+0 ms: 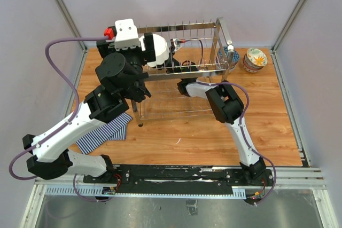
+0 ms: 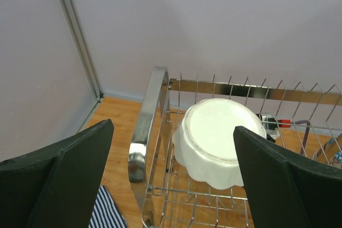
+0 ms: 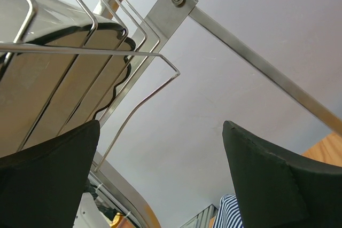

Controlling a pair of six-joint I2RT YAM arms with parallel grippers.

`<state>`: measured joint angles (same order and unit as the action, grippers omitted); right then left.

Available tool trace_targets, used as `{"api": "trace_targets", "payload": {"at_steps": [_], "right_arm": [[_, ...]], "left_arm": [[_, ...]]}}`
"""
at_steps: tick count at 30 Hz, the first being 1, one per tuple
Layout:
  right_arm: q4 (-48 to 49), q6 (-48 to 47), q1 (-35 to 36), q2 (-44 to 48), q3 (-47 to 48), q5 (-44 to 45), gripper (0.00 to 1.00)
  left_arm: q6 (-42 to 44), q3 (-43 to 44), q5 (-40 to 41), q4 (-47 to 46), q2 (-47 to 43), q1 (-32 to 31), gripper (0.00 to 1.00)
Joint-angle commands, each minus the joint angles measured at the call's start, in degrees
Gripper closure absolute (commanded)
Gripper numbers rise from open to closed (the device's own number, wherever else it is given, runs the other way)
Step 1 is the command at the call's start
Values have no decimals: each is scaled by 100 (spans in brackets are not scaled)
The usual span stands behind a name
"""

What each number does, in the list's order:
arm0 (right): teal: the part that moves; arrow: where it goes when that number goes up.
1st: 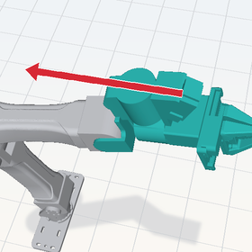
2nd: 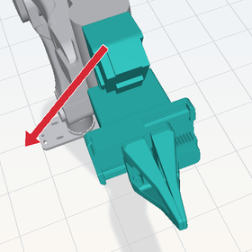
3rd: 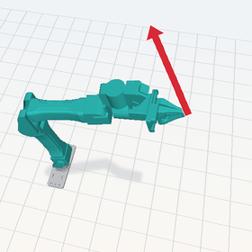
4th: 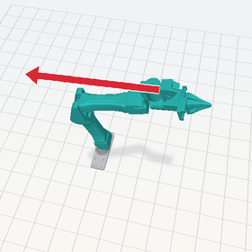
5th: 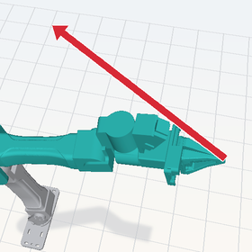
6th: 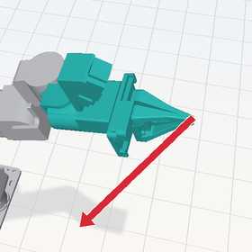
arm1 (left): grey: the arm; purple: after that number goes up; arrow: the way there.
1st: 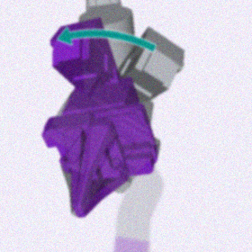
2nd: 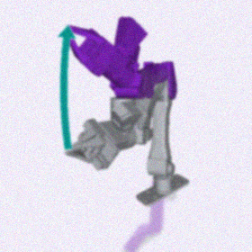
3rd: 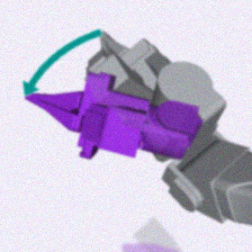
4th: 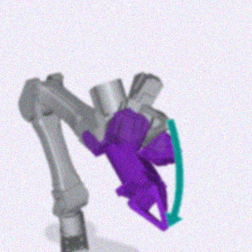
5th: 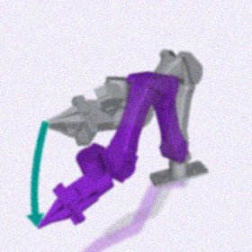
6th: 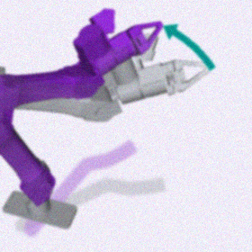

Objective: Unload the bowls from the dish rack
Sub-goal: Adjust the bowl in the dish rack.

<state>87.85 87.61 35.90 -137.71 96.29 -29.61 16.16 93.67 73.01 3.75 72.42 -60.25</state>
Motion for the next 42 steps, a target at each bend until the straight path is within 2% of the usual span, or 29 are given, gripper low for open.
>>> {"api": "trace_targets", "payload": {"at_steps": [1, 12, 28, 42], "right_arm": [[321, 395, -49, -22, 189, -319, 1], [328, 346, -48, 285, -337, -638, 2], [324, 155, -51, 633, -688, -638, 1], [327, 283, -23, 774, -571, -876, 1]], "left_arm": [[178, 189, 219, -323, -70, -49, 0], [487, 124, 462, -445, 38, -44, 0], [1190, -545, 549, -1703, 91, 193, 0], [1606, -228, 308, -2116, 344, 553, 0]]}}
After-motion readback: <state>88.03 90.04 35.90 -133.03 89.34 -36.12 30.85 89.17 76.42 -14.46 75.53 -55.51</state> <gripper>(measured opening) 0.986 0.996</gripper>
